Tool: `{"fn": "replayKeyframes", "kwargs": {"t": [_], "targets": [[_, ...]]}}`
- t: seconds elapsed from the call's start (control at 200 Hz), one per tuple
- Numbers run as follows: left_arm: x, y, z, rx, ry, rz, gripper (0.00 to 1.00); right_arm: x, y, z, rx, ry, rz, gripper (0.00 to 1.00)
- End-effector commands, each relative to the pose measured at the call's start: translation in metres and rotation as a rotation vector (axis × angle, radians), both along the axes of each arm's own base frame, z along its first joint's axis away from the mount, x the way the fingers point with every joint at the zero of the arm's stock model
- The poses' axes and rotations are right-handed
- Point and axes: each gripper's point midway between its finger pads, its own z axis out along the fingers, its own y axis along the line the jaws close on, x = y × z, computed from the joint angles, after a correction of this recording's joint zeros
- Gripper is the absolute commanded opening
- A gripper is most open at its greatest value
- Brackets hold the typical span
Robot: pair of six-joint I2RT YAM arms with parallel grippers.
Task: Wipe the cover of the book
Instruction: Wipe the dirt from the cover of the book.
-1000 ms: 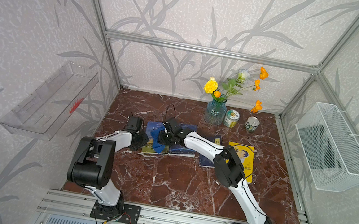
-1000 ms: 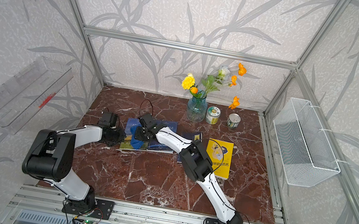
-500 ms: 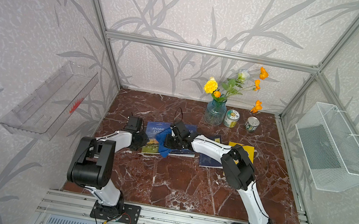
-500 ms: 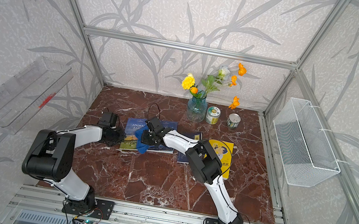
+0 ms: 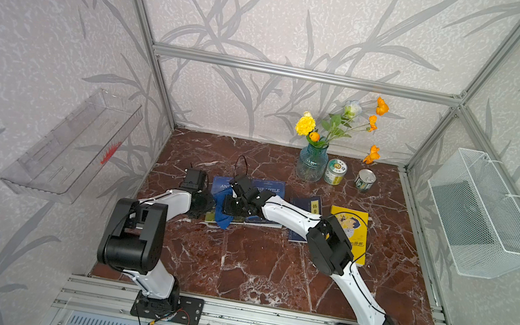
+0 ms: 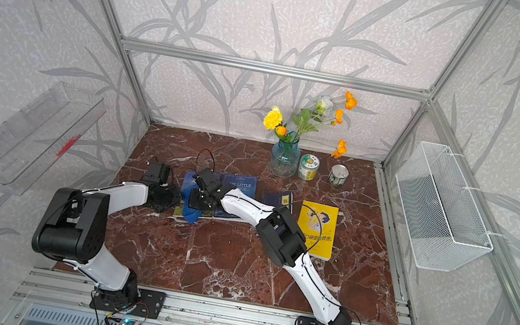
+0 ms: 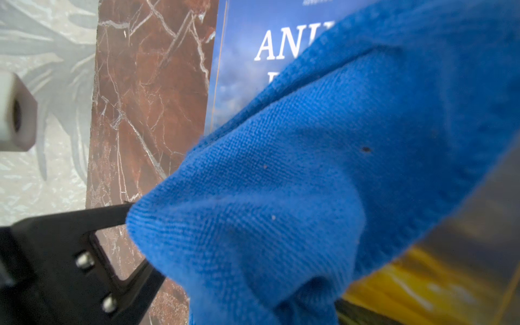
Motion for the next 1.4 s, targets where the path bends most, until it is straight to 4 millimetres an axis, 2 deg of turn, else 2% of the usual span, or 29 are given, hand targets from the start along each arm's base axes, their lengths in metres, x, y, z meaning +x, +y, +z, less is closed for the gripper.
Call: {"fn": "replayKeyframes", "kwargs": {"t": [0.0,0.105,0.185,0.275,0.37,0.445,0.51,0.575,0.69,0.895,0.985,1.08,1.27,1.394], "targets": [[-0.047,-0.007,-0.031,-0.011,0.189,-0.031,0.16,-0.039,-0.087,-0.103,-0.314,0.233,-0.058,0.00],[-0.048,-0.007,-0.032,-0.010,0.190,-0.031,0.16,-0.024,-0.128,-0.099,-0.340,0.213,-0.137,0.00],[-0.047,-0.007,-0.031,-0.009,0.188,-0.030,0.16,-0.020,-0.133,-0.091,-0.334,0.197,-0.135,0.00],[-0.048,-0.007,-0.032,-0.010,0.190,-0.030,0.16,-0.030,-0.112,-0.088,-0.328,0.199,-0.073,0.00],[-0.047,-0.007,-0.031,-0.011,0.189,-0.031,0.16,-0.044,-0.074,-0.085,-0.316,0.184,0.007,0.00],[-0.047,-0.007,-0.031,-0.011,0.188,-0.031,0.16,-0.055,-0.049,-0.092,-0.303,0.199,0.041,0.00],[-0.047,-0.007,-0.031,-0.011,0.188,-0.032,0.16,-0.058,-0.037,-0.100,-0.291,0.234,0.039,0.00],[-0.047,-0.007,-0.031,-0.011,0.187,-0.032,0.16,-0.057,-0.035,-0.107,-0.286,0.250,0.021,0.00],[-0.047,-0.007,-0.032,-0.012,0.188,-0.032,0.16,-0.047,-0.053,-0.105,-0.304,0.250,-0.017,0.00],[-0.047,-0.007,-0.032,-0.010,0.188,-0.030,0.16,-0.020,-0.119,-0.092,-0.308,0.240,-0.143,0.00],[-0.047,-0.007,-0.032,-0.010,0.186,-0.030,0.16,-0.017,-0.129,-0.091,-0.315,0.242,-0.156,0.00],[-0.047,-0.007,-0.031,-0.009,0.184,-0.031,0.16,-0.023,-0.114,-0.094,-0.308,0.249,-0.124,0.00],[-0.048,-0.007,-0.032,-0.009,0.186,-0.032,0.15,-0.038,-0.057,-0.100,-0.304,0.242,-0.025,0.00],[-0.048,-0.007,-0.032,-0.008,0.186,-0.032,0.15,-0.030,-0.049,-0.102,-0.304,0.244,-0.023,0.00]]}}
